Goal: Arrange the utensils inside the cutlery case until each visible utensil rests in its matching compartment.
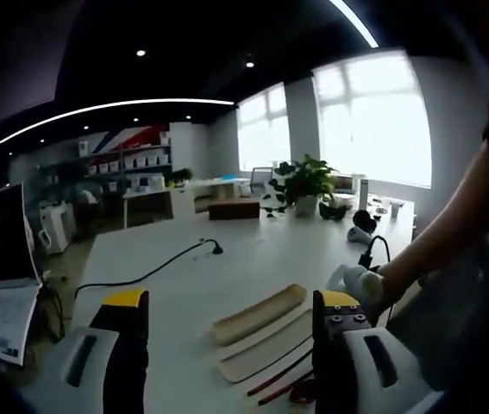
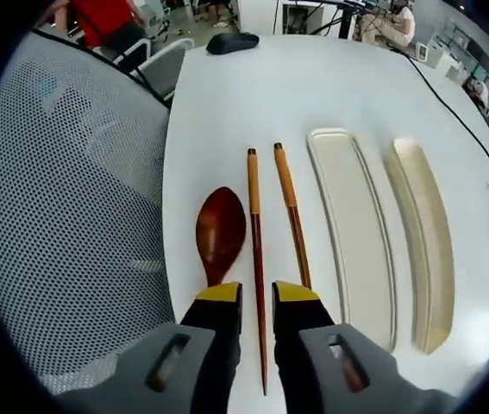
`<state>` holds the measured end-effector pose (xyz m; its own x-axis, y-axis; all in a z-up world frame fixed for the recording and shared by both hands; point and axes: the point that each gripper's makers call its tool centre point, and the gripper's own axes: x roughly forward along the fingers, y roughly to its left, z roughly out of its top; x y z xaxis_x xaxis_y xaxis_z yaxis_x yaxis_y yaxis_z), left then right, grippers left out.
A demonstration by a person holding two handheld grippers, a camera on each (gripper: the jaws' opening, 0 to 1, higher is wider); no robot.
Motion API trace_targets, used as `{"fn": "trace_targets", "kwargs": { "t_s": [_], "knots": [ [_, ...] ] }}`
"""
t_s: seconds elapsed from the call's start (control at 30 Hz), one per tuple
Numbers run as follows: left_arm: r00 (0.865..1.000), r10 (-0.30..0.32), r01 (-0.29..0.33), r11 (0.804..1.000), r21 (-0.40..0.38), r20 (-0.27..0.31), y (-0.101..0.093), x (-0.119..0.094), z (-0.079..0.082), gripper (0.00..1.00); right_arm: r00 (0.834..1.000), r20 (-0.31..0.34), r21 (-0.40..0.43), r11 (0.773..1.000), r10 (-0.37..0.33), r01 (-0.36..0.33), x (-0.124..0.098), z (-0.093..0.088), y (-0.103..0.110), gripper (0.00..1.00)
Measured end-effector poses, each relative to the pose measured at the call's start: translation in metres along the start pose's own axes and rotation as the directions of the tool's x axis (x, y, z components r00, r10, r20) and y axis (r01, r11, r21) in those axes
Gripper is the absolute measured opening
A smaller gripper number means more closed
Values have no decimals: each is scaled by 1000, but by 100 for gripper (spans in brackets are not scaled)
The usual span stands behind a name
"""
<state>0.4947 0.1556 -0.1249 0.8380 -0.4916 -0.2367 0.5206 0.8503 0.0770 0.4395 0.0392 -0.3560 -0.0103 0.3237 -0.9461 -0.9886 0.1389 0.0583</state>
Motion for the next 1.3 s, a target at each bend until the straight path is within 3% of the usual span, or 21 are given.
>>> {"fn": "trace_targets", "kwargs": {
  "t_s": [0.57,0.87,1.1,1.3],
  "knots": [
    [1000,2,-2,1000,-4,-5,2,1,-2,80,1000,-17,-7,1000,7,-8,8,1,0,8],
    [1000,-10,10,1000,1,-14,-1,2,-3,79,1000,-10,-5,1000,-15,14,8,1,-2,8],
    [1000,-10,10,1000,27,-16,-4,2,-2,79,997,-4,-58,996,-71,71,9,4,-1,6],
    [1000,-14,15,1000,20,-15,-4,2,-2,79,997,7,-35,997,-71,71,10,5,-2,2]
  ]
}}
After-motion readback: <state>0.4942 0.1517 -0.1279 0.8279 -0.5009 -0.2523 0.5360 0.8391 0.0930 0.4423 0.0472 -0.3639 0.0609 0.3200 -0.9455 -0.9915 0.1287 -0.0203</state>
